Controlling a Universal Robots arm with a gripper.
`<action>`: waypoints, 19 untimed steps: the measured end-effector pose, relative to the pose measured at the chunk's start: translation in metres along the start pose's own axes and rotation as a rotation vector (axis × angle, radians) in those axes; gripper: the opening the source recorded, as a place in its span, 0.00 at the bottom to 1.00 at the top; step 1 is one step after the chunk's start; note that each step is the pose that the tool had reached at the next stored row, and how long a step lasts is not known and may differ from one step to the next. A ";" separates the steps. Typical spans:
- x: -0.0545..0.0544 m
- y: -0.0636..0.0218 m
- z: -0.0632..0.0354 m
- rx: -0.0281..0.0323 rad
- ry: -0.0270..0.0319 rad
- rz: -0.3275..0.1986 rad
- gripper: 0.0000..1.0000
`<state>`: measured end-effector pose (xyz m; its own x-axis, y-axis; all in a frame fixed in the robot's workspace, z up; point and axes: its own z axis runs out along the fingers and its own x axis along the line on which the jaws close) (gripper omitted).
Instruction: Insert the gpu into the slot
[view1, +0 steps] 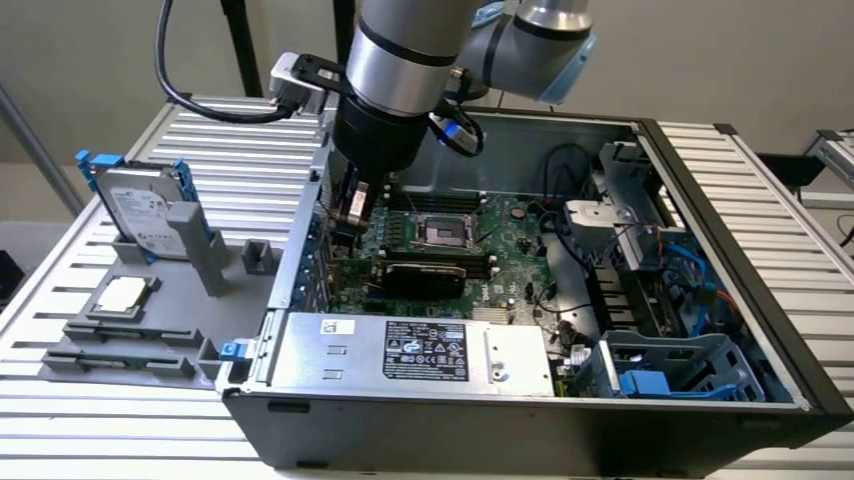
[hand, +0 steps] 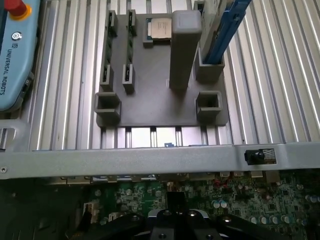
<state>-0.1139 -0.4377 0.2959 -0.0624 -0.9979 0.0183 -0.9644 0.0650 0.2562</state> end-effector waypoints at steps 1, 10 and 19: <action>0.000 0.0000 0.0000 0.0179 -0.0009 0.000 0.11; 0.000 -0.0061 -0.0017 0.1798 -0.0116 0.000 0.11; -0.001 -0.0155 -0.0044 0.2290 -0.0166 0.000 0.11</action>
<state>-0.0978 -0.4381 0.2962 -0.0651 -0.9979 0.0020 -0.9974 0.0651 0.0301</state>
